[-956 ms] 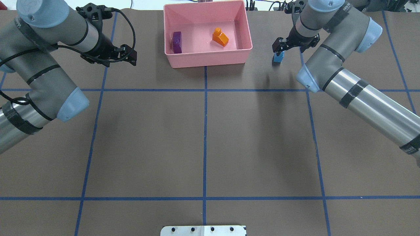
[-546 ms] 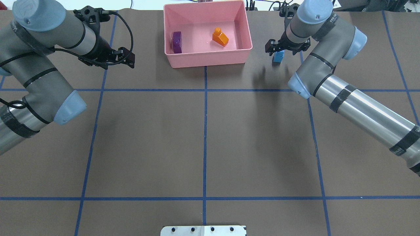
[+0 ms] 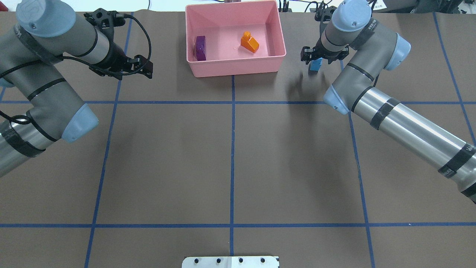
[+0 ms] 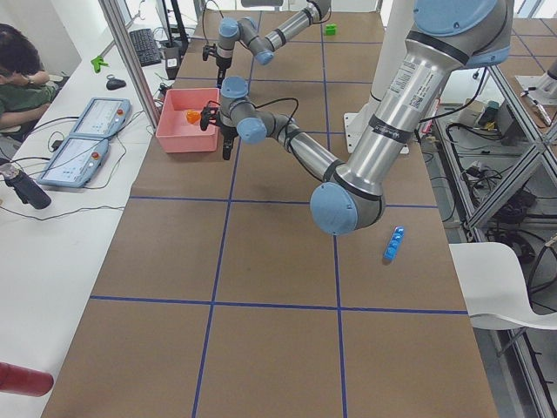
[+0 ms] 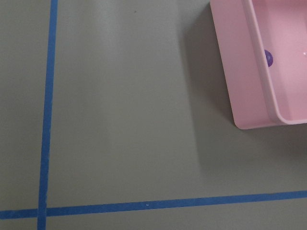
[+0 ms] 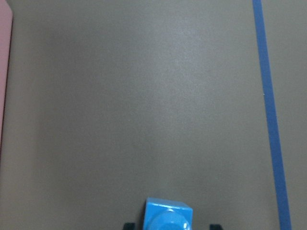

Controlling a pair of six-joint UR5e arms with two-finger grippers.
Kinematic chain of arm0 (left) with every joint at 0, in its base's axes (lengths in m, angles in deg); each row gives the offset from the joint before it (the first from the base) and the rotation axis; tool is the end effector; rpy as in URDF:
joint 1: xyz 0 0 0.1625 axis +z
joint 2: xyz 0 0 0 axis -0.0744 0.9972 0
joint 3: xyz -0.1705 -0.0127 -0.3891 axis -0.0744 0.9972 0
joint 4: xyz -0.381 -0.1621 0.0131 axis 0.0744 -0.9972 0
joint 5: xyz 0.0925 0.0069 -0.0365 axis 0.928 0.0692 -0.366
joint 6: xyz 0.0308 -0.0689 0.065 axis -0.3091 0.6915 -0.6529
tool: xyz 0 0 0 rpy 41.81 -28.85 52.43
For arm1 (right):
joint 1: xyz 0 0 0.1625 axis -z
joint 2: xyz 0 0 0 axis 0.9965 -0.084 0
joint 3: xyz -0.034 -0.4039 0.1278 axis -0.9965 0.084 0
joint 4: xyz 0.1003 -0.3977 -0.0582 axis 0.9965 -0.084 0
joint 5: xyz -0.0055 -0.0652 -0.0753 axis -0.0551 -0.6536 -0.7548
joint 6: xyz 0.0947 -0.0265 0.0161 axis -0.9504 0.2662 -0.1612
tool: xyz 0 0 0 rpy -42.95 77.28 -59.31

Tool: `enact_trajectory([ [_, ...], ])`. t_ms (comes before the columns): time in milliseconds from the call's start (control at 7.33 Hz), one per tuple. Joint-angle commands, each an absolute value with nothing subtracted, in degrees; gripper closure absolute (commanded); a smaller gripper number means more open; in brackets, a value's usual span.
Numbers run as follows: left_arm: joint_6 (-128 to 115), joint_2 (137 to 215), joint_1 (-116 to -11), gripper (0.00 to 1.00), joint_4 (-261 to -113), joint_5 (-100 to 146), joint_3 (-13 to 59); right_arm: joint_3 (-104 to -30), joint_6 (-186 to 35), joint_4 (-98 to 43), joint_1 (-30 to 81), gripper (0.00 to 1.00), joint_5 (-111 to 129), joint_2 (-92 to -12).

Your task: Put all blocks into box

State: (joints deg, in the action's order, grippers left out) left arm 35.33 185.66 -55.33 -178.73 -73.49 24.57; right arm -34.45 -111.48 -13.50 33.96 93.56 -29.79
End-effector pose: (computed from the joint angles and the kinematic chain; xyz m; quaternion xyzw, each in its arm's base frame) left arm 0.3550 -0.5770 0.3033 0.1145 0.4536 -0.0348 0.8831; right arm -0.4255 -0.6940 0.3935 0.1324 -0.3444 0.0610 0.9274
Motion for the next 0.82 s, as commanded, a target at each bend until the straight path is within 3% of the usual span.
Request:
enact_trajectory([
  [0,35.33,185.63,-55.33,0.00,-178.73,-73.49,24.53,-34.27,-111.54,-13.50,34.03,0.76,93.53,-29.17],
  [137,35.33,185.63,-55.33,0.00,-178.73,-73.49,24.53,-34.35,-111.54,-13.50,33.94,0.96,93.53,-29.26],
  [683,35.33,185.63,-55.24,0.00,-178.73,-73.49,24.53,-37.78,-111.97,-13.93,25.18,1.00,102.02,-25.95],
])
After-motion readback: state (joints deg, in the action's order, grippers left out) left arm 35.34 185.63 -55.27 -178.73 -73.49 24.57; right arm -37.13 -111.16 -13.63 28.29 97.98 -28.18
